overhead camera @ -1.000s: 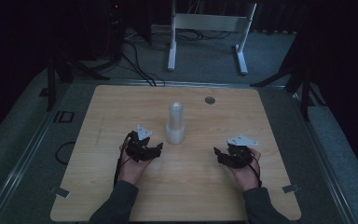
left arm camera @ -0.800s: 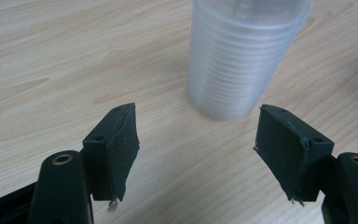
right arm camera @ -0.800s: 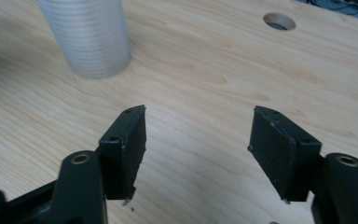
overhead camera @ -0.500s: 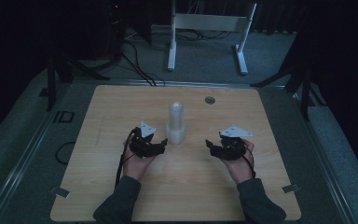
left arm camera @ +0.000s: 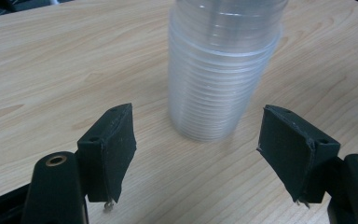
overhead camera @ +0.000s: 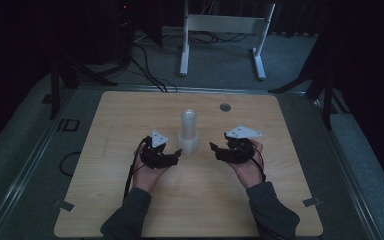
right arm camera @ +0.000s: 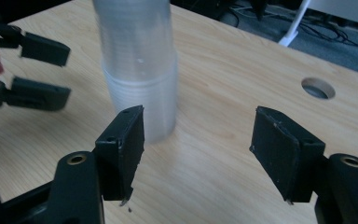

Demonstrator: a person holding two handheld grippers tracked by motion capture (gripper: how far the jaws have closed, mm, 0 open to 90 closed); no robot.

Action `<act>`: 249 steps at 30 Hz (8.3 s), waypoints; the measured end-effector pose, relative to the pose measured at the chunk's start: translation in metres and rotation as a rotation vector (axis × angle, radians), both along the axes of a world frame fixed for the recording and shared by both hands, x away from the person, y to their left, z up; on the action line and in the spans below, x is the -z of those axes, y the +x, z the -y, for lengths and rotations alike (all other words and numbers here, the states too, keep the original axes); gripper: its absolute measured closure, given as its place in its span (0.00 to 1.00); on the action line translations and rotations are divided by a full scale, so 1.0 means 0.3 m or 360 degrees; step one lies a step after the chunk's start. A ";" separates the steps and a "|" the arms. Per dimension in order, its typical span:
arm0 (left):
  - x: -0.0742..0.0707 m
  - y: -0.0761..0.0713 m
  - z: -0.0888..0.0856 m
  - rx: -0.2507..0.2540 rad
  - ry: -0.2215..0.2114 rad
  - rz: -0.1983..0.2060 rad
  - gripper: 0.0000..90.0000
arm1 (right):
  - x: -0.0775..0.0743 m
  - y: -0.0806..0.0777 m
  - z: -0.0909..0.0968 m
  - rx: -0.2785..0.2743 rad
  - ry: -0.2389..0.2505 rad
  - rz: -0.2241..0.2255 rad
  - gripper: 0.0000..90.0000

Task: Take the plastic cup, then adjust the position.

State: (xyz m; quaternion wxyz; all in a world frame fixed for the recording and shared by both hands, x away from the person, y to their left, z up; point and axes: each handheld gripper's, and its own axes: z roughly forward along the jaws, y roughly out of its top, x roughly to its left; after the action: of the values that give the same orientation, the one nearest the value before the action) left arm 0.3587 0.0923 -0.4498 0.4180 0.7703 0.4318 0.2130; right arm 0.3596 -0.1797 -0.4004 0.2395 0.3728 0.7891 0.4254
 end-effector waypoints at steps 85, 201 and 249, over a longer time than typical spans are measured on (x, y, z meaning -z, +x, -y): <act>0.038 0.139 0.124 0.0065 -0.0141 0.0162 0.19 | -0.101 0.204 -0.285 -0.0150 0.0151 0.0030 0.43; 0.003 0.022 0.056 0.0040 -0.0222 0.0230 0.21 | -0.314 0.112 0.033 -0.0010 0.0340 0.0200 0.45; -0.071 -0.075 0.153 0.0307 -0.0201 0.0321 0.25 | -0.106 0.036 0.083 0.0025 0.0573 -0.0043 0.45</act>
State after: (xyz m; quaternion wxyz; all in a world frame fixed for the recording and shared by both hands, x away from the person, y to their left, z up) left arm 0.3362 0.0465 -0.4286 0.5253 0.7551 0.3243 0.2205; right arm 0.3704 -0.2046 -0.3686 0.1616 0.4216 0.7004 0.5528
